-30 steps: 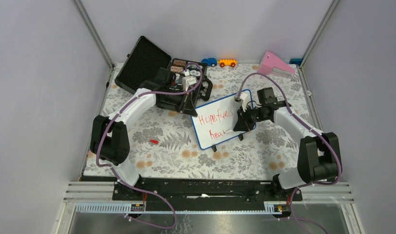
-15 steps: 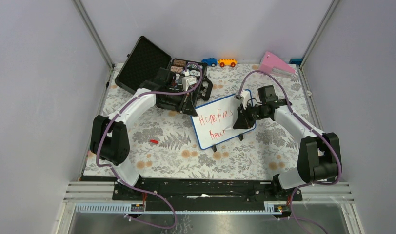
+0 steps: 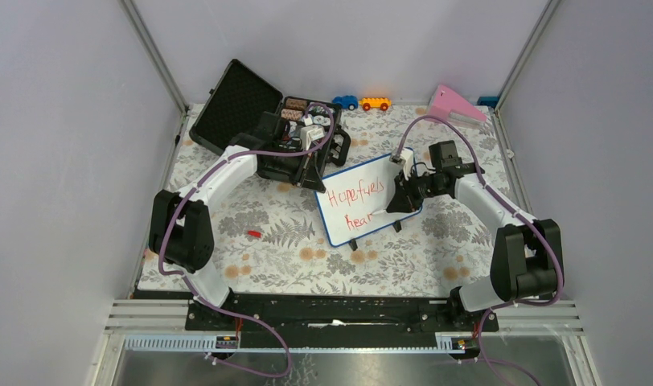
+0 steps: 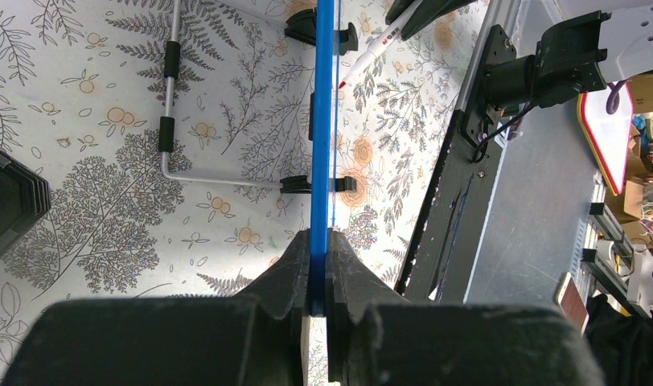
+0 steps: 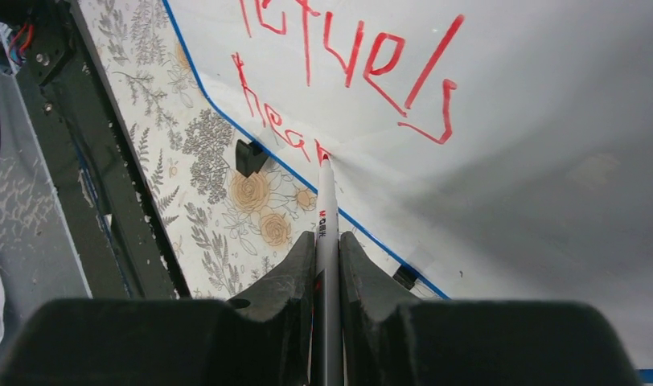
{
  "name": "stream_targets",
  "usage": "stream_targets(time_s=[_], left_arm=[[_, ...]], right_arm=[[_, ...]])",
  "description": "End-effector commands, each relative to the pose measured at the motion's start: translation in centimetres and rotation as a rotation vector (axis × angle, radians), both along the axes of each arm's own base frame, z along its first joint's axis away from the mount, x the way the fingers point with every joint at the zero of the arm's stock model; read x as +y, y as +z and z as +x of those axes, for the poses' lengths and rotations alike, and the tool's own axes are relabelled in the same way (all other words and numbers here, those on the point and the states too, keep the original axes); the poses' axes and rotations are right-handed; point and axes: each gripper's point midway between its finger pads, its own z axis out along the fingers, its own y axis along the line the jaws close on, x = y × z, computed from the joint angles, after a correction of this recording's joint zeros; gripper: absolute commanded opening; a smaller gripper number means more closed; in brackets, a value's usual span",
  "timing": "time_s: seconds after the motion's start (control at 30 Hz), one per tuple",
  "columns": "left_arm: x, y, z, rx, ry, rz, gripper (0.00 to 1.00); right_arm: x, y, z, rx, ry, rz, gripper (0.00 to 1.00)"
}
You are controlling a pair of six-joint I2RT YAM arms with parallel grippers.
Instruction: Write a sentence on the whiteboard
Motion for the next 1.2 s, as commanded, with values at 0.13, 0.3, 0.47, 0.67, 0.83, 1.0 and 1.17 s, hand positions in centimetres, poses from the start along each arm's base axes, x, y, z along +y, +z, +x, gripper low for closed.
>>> stream_targets(time_s=[0.13,0.3,0.47,0.67,0.83,1.0,1.17], left_arm=[[-0.4,0.1,-0.4,-0.050,-0.028,0.014,0.00],[-0.4,0.2,-0.3,-0.054,-0.028,0.014,0.00],[-0.3,0.1,-0.4,-0.058,-0.027,0.016,0.00],[-0.3,0.1,-0.4,-0.058,-0.028,0.017,0.00],[-0.4,0.0,-0.4,-0.053,-0.029,0.015,0.00],[-0.4,0.0,-0.4,-0.055,-0.029,0.016,0.00],[-0.3,0.0,-0.4,-0.054,-0.028,0.018,0.00]], right_arm=[[-0.1,2.6,-0.4,-0.068,0.044,0.037,0.00],[-0.6,2.4,-0.3,-0.055,0.036,0.050,0.00],[-0.8,2.0,-0.2,-0.058,0.040,0.041,0.00],[-0.9,1.5,-1.0,-0.046,0.056,0.039,0.00],[-1.0,1.1,-0.6,-0.051,0.048,0.027,0.00],[-0.9,1.1,-0.3,-0.056,0.045,0.028,0.00],[-0.7,0.8,0.3,-0.058,0.039,0.015,0.00]])
